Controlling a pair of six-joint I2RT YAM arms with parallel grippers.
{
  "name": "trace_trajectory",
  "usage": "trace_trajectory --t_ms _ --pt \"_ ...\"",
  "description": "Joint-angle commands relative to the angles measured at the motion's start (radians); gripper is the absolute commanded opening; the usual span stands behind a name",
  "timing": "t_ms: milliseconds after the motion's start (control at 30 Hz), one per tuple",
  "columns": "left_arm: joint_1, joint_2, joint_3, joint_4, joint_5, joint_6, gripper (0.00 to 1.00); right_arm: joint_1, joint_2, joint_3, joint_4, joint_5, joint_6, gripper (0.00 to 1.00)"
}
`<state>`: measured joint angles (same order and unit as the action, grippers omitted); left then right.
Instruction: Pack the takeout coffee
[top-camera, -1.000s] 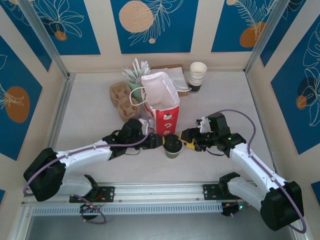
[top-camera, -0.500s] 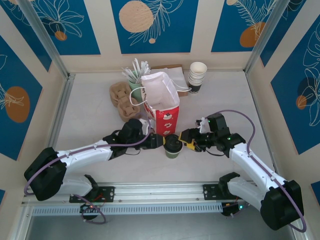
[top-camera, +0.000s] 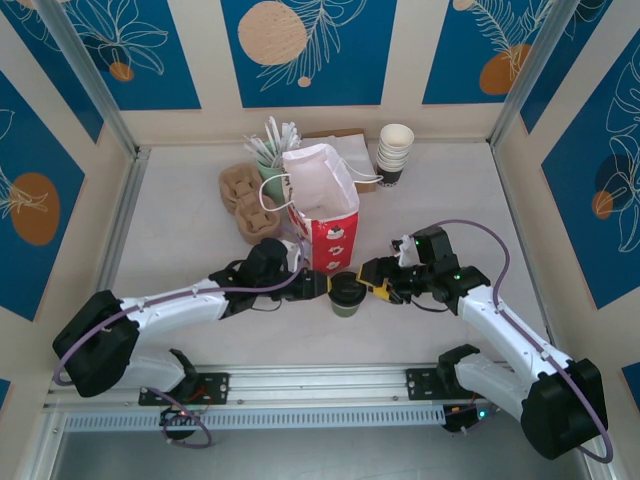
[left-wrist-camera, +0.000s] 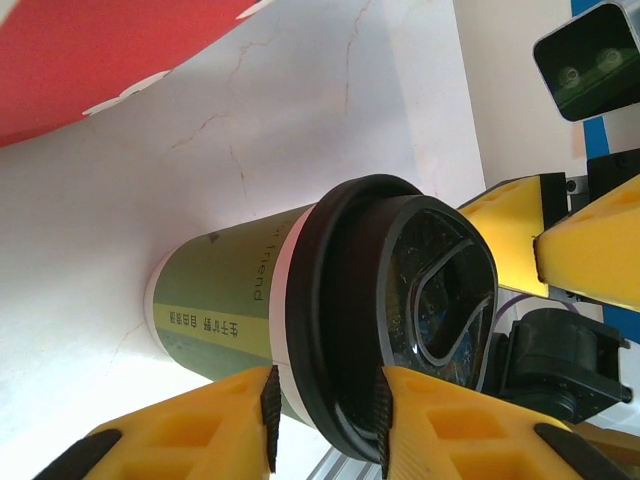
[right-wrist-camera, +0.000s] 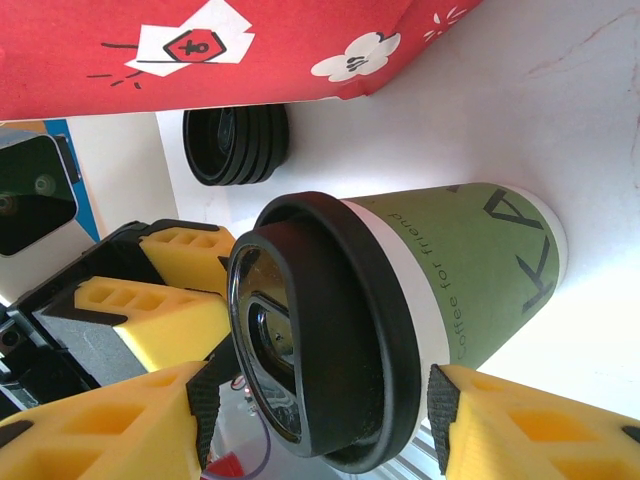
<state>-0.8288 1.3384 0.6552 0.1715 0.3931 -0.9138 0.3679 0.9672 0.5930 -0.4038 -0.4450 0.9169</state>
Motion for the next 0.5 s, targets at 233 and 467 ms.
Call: trace_trajectory --t_ms 233,467 --pt "0.000 -0.047 0.042 -0.083 0.016 0.057 0.42 0.012 0.003 0.011 -0.022 0.005 -0.014 0.59" --pt "-0.012 -0.084 0.060 -0.116 -0.009 0.083 0.55 0.019 -0.006 0.026 -0.050 0.022 -0.028 0.59"
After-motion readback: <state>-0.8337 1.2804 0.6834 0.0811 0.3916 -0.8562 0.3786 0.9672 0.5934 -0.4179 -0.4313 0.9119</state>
